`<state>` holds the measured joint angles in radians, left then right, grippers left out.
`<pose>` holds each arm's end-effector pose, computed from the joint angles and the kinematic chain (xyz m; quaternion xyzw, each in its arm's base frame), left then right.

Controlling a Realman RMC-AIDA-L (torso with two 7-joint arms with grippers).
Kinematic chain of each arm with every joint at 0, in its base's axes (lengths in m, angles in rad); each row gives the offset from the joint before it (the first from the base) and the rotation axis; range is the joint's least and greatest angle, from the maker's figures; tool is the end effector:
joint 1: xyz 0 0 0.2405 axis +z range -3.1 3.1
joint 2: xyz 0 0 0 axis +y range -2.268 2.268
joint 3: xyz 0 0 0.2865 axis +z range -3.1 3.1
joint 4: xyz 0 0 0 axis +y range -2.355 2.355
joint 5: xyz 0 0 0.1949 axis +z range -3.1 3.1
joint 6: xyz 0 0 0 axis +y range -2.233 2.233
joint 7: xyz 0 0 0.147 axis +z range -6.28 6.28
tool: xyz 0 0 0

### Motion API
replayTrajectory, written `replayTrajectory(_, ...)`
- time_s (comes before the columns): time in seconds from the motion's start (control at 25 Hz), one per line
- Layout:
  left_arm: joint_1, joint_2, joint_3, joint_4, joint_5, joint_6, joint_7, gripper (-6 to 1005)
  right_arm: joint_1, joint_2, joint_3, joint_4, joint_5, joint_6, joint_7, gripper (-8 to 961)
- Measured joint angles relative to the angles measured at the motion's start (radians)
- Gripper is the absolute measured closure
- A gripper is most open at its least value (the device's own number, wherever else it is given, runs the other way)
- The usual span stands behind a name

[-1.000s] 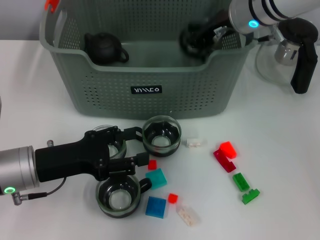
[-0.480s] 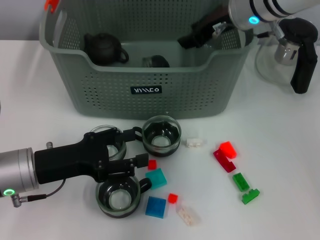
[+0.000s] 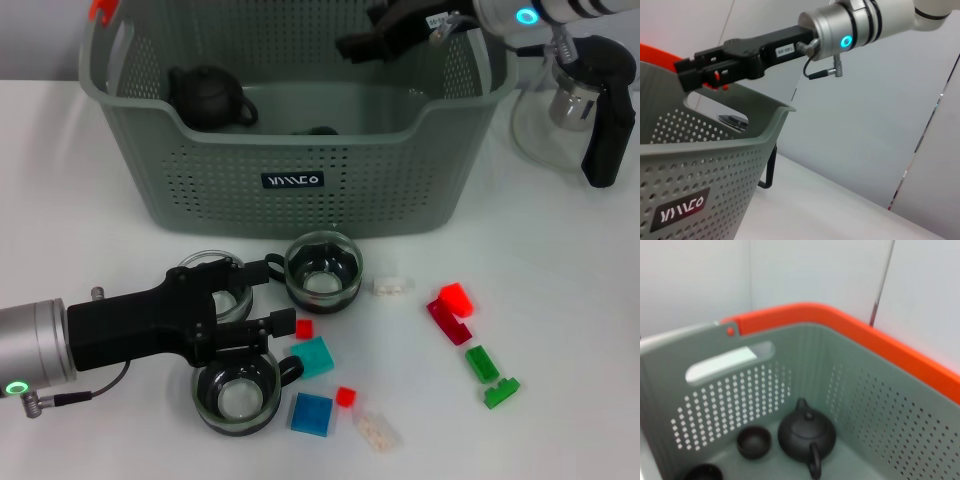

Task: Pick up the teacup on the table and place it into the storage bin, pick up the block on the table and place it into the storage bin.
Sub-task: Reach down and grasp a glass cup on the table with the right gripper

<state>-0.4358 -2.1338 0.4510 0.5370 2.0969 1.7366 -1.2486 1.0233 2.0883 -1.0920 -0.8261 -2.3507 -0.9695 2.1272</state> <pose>-0.2927 0.2727 -0.0379 -0.9029 -0.2566 -0.3306 0.0982 0.0959 0.4836 -0.0332 -0.9444 0.1729 0.0570 0.2737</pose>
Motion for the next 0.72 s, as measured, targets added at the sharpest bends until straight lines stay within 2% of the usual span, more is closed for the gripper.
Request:
replayTrajectory(0.28,0.0,0.0,0.0,0.0,0.0,0.0,0.0,170,-0.085,0.005,0.001,-0.101,0.127,-0.059,-0.08,352)
replayTrajectory(0.48,0.001,0.003,0.0,0.001,0.0,0.002,0.0,170,-0.169,0.003,0.002,-0.214,0.246,-0.187,-0.144,348)
replayTrajectory(0.72,0.004,0.006,0.0,0.005,0.0,0.006,0.0,169,-0.216,-0.013,0.004,-0.32,0.232,-0.41,-0.174,344)
